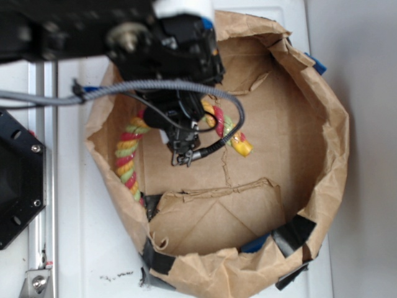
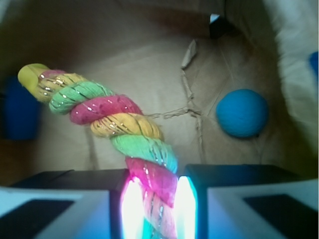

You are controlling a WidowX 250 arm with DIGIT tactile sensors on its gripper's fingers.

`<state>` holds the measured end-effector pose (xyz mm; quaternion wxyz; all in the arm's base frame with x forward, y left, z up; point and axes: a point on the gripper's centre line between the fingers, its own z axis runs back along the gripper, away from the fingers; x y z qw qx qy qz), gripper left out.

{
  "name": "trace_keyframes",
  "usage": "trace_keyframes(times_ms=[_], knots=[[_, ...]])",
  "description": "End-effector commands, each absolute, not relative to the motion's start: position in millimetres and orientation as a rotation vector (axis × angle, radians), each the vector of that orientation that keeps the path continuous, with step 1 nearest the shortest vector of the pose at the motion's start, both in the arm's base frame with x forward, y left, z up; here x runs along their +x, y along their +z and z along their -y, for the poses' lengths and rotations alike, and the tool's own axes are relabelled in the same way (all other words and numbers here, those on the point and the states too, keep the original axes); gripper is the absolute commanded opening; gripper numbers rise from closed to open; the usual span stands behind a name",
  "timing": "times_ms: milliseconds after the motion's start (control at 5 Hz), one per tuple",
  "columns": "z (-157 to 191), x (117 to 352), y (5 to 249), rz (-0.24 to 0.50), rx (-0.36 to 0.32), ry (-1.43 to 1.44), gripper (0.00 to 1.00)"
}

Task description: Grab the multicolored rope.

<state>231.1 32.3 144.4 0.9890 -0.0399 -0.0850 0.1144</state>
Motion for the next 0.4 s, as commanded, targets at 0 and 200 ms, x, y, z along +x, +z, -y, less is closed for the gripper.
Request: trace_keyframes(times_ms=[0,200], knots=[[-33.1,233.1,207.1,0.25,-0.174,0.253,0.0],[-30.3,234.3,193.1,0.284,-0.104,0.246,0.0]])
